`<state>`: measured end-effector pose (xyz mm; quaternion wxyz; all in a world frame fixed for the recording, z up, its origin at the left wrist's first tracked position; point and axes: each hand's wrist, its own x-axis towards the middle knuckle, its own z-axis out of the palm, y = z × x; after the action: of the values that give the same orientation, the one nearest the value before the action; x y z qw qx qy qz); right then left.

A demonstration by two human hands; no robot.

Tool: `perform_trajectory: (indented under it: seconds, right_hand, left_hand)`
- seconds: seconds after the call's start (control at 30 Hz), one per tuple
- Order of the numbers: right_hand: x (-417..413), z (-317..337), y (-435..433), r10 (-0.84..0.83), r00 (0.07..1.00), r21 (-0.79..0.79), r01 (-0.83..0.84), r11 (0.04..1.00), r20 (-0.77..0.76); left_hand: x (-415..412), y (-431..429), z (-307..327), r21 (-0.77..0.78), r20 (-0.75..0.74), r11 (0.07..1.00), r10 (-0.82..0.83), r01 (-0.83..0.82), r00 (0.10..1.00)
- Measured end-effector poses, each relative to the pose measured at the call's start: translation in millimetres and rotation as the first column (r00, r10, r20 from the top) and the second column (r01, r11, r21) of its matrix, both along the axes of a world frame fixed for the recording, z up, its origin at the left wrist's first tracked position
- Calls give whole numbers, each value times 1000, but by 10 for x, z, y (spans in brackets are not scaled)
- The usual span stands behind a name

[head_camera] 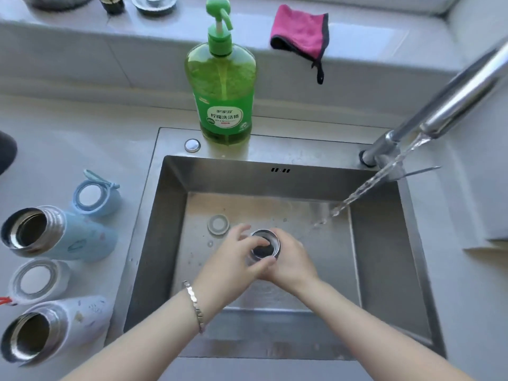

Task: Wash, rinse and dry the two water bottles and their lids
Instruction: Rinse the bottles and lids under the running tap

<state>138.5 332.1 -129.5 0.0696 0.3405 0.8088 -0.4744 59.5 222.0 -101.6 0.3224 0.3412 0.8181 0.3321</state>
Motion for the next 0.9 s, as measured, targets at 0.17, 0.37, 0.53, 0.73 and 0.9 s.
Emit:
perform_trajectory:
  seconds: [0.17,0.37,0.53,0.73,0.9]
  right_hand:
    - [201,518,485,-117,986,-84,107,991,-122]
    - [450,636,934,10,993,53,-16,998,120]
    - [533,719,1173,99,987,-155,-78,985,131]
    - [641,812,1318,93,986,-91,-80,993,139]
    - [689,870,1284,158,959,504,-258,824,234]
  left_hand:
    - [132,553,245,99,81,993,54,-62,995]
    - [184,1049,359,7,485,949,274,-317,830]
    - [170,1080,464,147,514,982,24,-116,857]
    - [169,1158,432,104,25,986,-136,133,990]
    - [264,1346,525,-121,109,992,-12,25,994]
